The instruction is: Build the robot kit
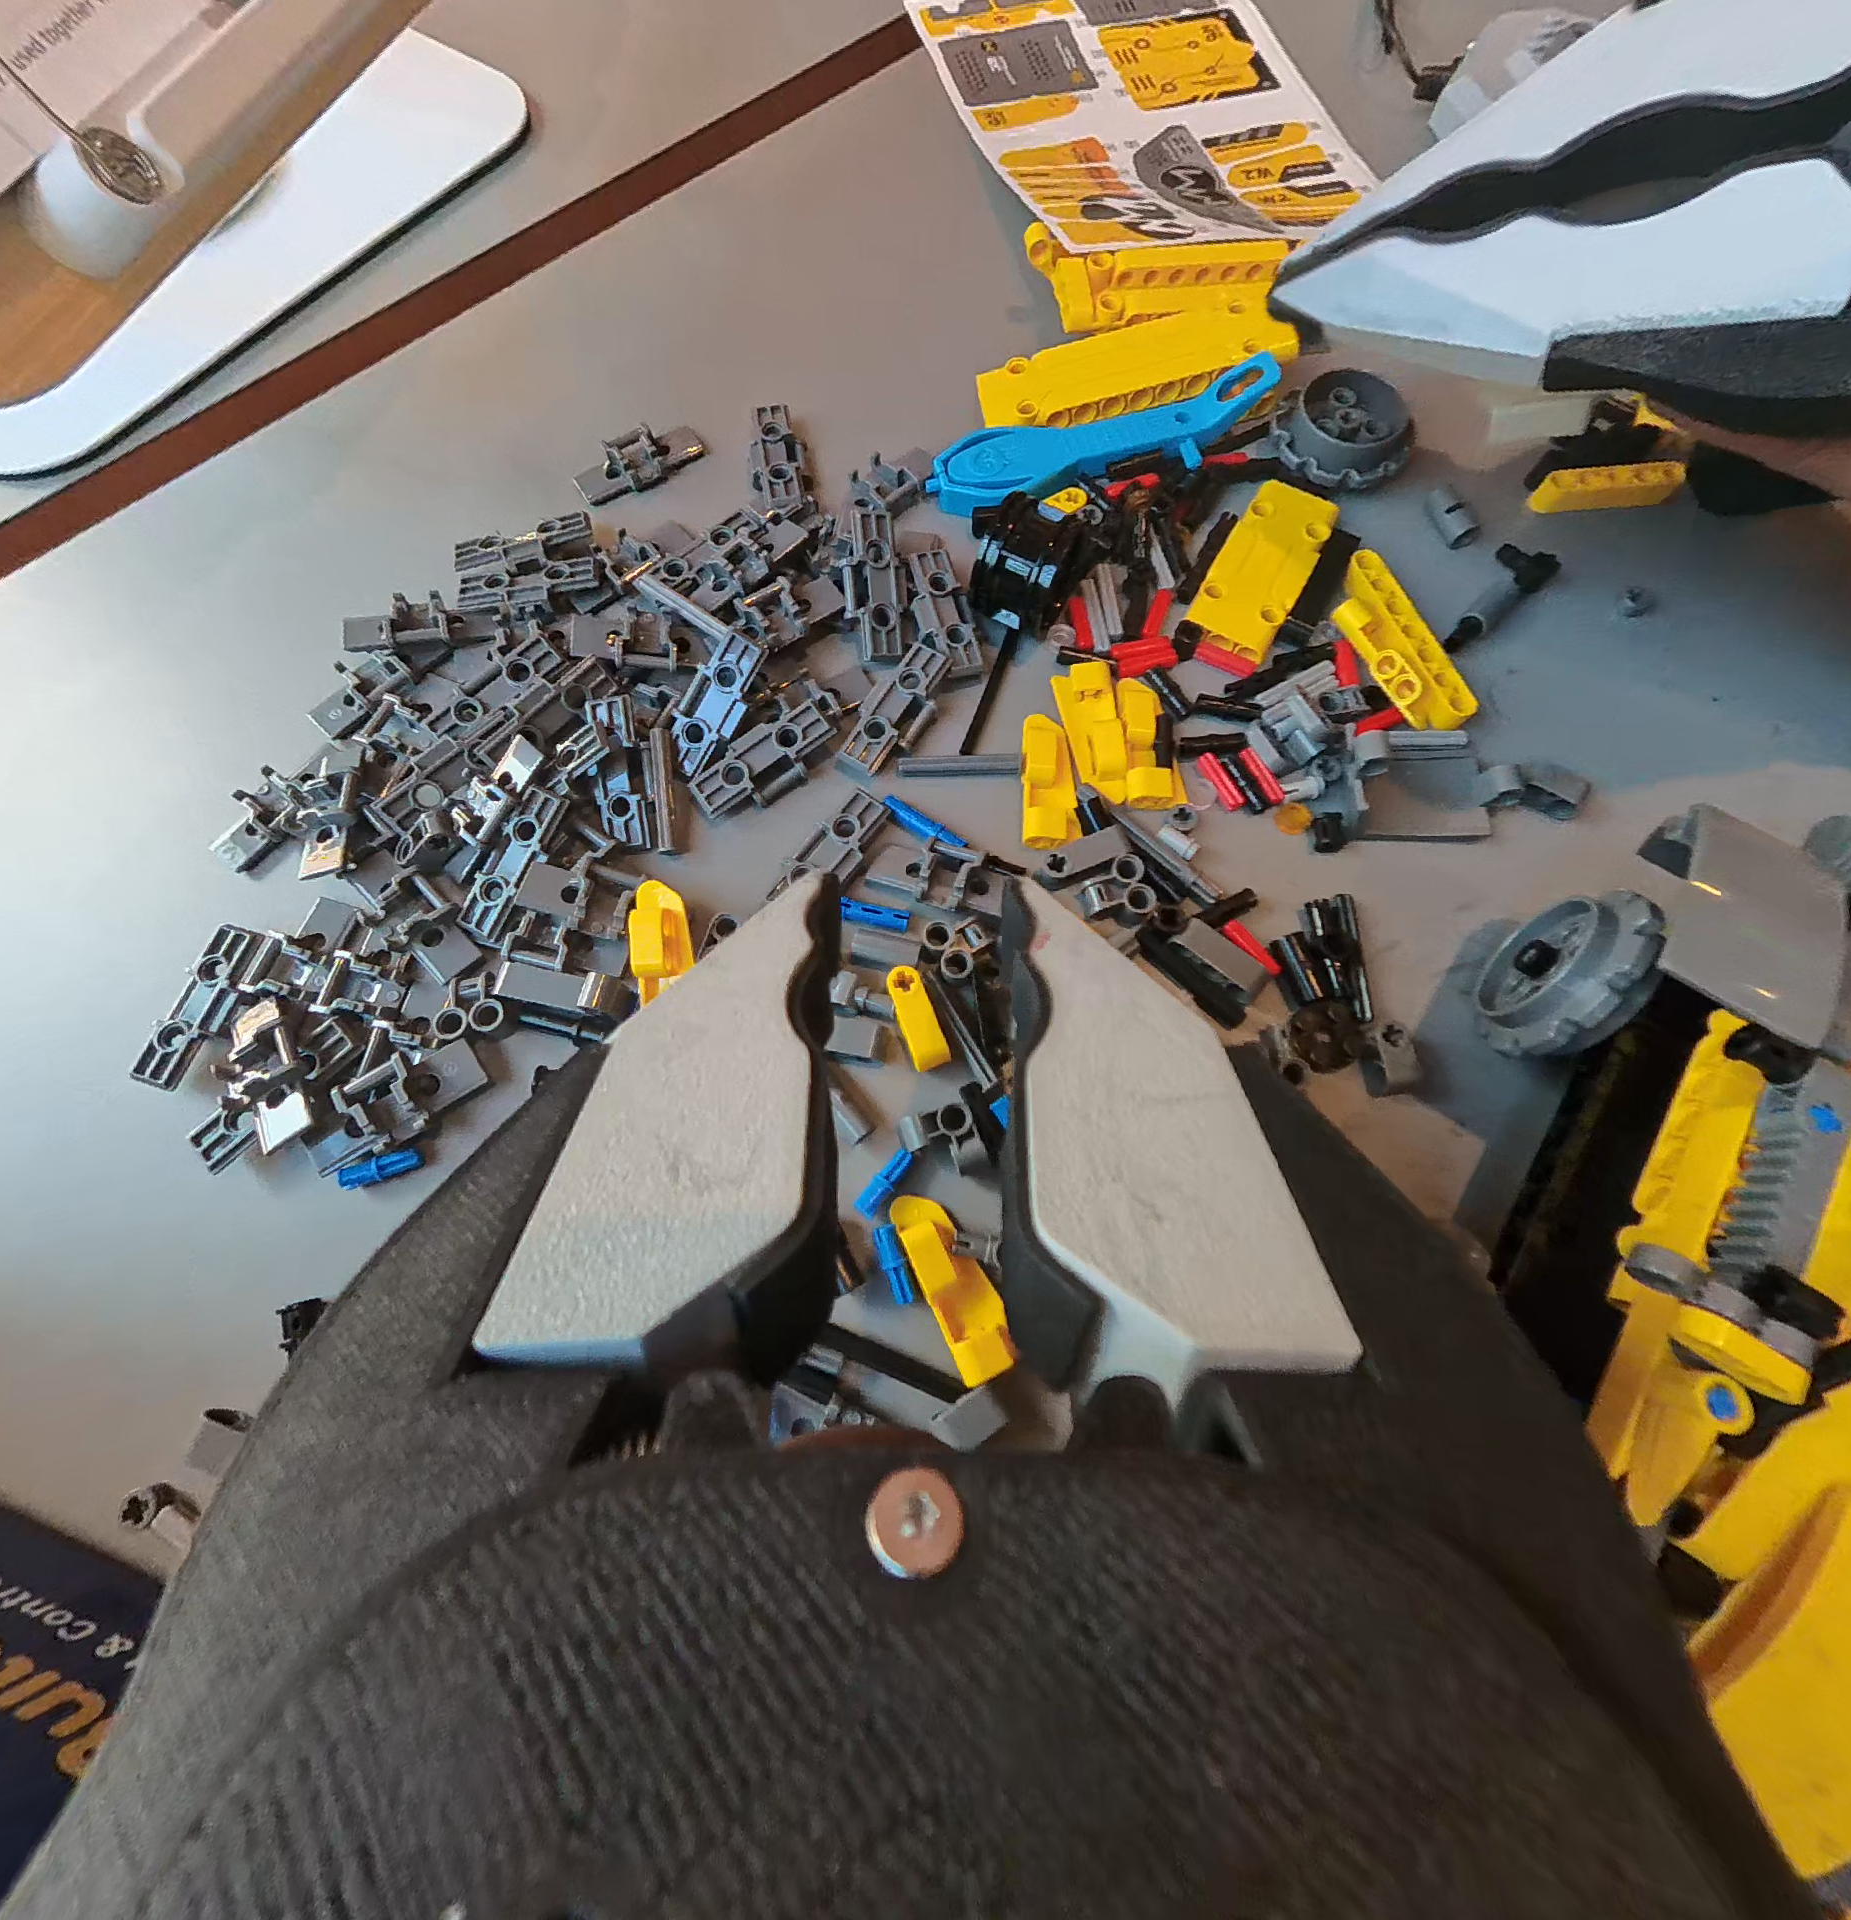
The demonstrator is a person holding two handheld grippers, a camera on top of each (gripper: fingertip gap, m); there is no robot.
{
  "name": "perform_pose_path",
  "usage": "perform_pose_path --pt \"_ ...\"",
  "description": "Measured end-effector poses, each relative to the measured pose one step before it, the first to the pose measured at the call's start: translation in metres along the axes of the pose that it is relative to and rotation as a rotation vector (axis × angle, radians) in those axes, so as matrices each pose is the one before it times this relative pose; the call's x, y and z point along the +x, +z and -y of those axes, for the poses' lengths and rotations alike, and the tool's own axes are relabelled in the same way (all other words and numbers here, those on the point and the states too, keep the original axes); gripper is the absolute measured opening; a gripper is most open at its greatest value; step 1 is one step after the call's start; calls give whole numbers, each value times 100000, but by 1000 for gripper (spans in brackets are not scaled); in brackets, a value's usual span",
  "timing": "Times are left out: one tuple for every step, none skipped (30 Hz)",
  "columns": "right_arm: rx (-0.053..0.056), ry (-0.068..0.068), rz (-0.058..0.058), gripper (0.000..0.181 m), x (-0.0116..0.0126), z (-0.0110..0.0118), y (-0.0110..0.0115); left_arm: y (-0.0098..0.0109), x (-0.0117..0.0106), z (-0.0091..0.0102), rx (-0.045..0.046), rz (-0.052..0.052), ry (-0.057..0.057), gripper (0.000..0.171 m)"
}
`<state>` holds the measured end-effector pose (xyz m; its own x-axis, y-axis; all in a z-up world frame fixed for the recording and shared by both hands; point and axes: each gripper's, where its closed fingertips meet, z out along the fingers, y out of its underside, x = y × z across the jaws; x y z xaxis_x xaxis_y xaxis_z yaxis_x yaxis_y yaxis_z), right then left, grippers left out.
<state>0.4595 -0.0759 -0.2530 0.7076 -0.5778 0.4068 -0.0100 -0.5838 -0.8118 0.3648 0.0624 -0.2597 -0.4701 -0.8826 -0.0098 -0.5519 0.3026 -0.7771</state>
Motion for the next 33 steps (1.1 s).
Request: perform_pose_path --pt "285 581 -465 0 85 39 -41 -26 45 2 -58 185 527 27" --pt "-11 94 -679 0 117 -11 -15 -22 25 50 174 222 409 27" --pt "-375 -379 -853 0 133 -93 1 4 -3 24 89 136 211 27" --pt "-591 -310 -617 0 95 -127 27 24 -36 -55 -263 81 29 27" --pt "-472 85 42 0 -6 -116 45 3 -76 -82 -362 79 -215 27" --pt "-300 148 149 0 -26 -68 30 -8 -58 -33 -140 -84 -398 27" --pt "-54 -225 -312 0 13 -7 -1 -34 -55 9 158 -224 -552 27" --pt "106 -468 -343 0 2 37 -29 -63 -32 49 298 -274 -651 27" --pt "11 -502 -147 0 -41 42 -19 -51 -22 39 194 -308 -524 27" --pt "-29 -604 -47 0 -68 27 -16 -48 -52 36 124 -77 -304 27" --pt "-145 -720 -90 0 -56 15 6 -15 -61 8 85 131 -210 27" --pt "-227 -705 -16 0 -58 -3 18 -11 -53 -8 7 102 -147 27" --pt "-134 -532 23 0 -52 13 30 43 -39 -49 -228 35 -101 27" --pt "-49 -323 208 0 -70 14 15 56 -34 -100 -509 71 -52 27" --pt "35 -235 158 0 -48 36 15 63 -49 -106 -503 168 -31 27" --pt "168 -146 91 0 -25 52 -8 54 -35 -75 -354 72 25 27" --pt "255 -33 146 0 -21 67 -21 60 -23 -67 -318 97 -65 28" --pt "278 55 225 0 -32 64 -25 53 -29 -76 -368 78 -71 28" --pt "246 111 222 0 -10 54 -11 42 -33 -57 -340 223 13 27" --pt "182 204 288 0 -13 39 -13 37 -90 -59 -314 433 164 27" --pt "197 349 542 0 -56 33 -1 13 -131 -72 -378 645 136 27" --pt "244 387 595 0 -69 48 -10 4 -200 -146 -726 786 89 27" --pt "118 264 446 0 -50 28 -9 12 -298 -201 -1160 1046 -47 27" --pt "60 151 446 0 -53 32 -1 8 -332 -208 -1171 1027 -398 27" --pt "92 73 521 0 -77 29 -9 1 -285 -202 -971 490 -704 27" --pt "-38 55 509 0 -82 15 4 19 -219 -224 -1129 -52 -992 27" --pt "-117 16 247 0 -31 -18 16 41 -139 -227 -1330 -530 -979 28" --pt "-100 55 233 0 -29 -14 0 79 -81 -239 -1315 -497 -729 29" --pt "-147 204 339 0 -41 -37 26 137 10 -247 -1293 -460 -125 29" --pt "-216 324 302 0 -20 -44 25 190 70 -272 -1427 -410 377 29" --pt "-191 327 298 0 -25 -35 32 239 189 -291 -1653 -683 745 29" --pt "-4 261 309 0 -27 -6 21 248 405 -240 -1524 -1505 1189 29" --pt "103 260 376 0 -39 17 17 227 737 -94 -691 -3080 2025 28"
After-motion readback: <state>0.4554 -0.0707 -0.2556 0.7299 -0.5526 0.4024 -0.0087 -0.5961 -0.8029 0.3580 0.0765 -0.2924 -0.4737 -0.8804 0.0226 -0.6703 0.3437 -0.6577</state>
